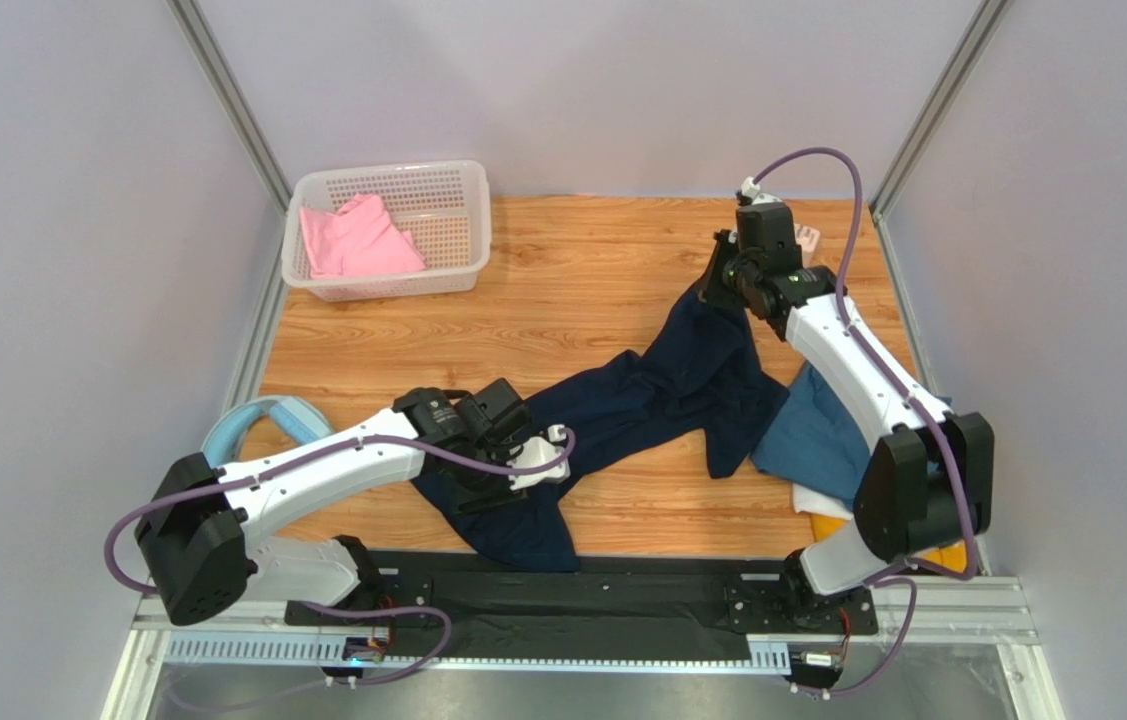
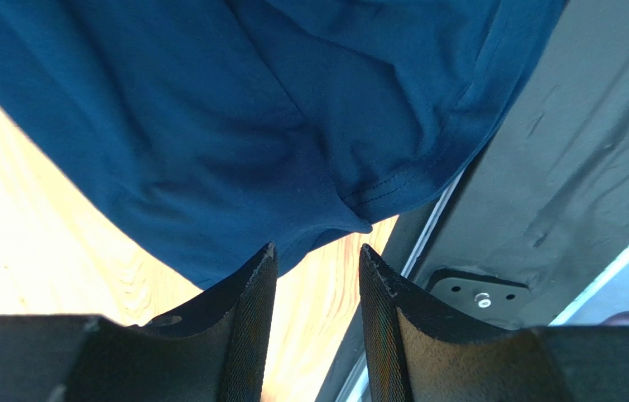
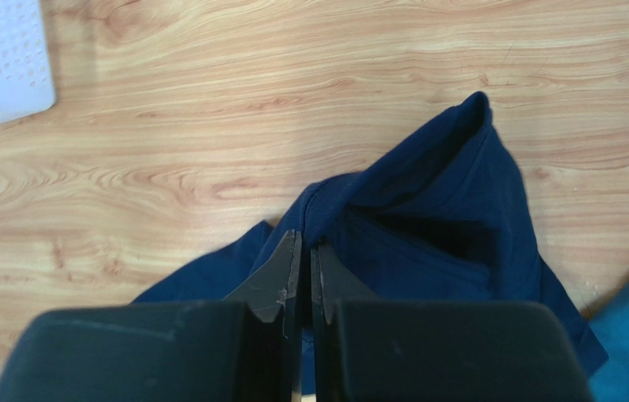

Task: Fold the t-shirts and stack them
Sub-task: Flatten out the tshirt

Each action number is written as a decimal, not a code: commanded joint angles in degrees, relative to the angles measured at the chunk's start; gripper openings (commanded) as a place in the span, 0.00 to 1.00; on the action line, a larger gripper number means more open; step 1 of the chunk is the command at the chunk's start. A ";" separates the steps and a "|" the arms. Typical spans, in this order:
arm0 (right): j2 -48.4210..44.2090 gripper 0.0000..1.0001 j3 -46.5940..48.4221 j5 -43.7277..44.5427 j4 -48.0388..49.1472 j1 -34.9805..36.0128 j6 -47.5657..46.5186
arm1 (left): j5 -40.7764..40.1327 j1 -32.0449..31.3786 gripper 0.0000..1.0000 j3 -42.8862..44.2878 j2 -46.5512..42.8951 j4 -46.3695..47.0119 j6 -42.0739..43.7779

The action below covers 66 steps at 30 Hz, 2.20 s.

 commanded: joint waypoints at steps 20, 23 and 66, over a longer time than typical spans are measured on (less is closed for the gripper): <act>7.81 0.00 5.83 -7.35 3.77 -1.95 2.22 | -3.96 -2.18 0.99 0.36 1.71 3.61 -1.01; 8.25 0.00 5.74 -7.70 3.86 -2.04 2.48 | -0.79 -2.79 1.00 3.35 -0.85 -0.35 -1.71; 6.94 0.00 5.13 -7.35 3.07 -1.95 2.31 | -23.35 6.76 0.00 0.62 -1.01 12.55 11.37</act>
